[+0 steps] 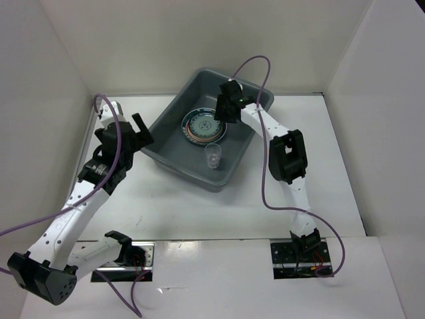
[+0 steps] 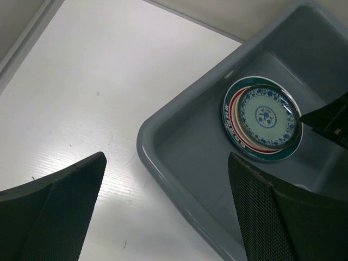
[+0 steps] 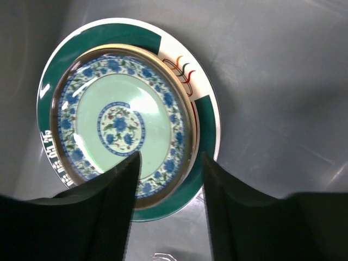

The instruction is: Place the mixed dishes into the plastic bin

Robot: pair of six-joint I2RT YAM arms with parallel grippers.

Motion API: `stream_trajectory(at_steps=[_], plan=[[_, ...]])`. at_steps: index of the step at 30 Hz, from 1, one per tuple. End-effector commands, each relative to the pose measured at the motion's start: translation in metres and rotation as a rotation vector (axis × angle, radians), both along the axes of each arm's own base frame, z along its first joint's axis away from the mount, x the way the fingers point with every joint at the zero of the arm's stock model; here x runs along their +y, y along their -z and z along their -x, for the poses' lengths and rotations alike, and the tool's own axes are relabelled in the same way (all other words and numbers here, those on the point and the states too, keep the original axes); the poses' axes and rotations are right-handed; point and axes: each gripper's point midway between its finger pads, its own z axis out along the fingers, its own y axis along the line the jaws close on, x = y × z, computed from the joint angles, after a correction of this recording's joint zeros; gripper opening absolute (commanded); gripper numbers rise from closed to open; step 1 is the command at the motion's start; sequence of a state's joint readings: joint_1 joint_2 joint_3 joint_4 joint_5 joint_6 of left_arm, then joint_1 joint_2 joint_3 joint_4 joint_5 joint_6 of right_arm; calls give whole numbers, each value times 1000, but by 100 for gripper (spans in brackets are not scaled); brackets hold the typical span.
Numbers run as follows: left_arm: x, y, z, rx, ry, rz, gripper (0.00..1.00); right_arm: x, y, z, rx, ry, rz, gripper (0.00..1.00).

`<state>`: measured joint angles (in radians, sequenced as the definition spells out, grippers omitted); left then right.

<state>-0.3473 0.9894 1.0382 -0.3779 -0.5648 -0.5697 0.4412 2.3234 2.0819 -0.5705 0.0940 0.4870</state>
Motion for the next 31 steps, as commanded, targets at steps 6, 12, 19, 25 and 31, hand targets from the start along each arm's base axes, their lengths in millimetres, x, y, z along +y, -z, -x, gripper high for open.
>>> stream_trajectory(at_steps=[6, 12, 19, 25, 31], plan=[[6, -1, -6, -7, -4, -61, 99, -34, -156, 22, -244, 38, 15, 76], [9, -18, -1, -41, 7, -89, 99, -102, -227, 92, -380, 142, 20, 100], [10, -31, 9, -91, 53, -116, 99, -191, -191, 187, -350, 339, 18, 100], [13, -8, 18, -83, 31, -79, 99, -235, -177, 244, -396, 496, 26, 100], [17, 14, 16, -33, -13, -74, 99, -259, -164, 258, -441, 613, 61, 100]])
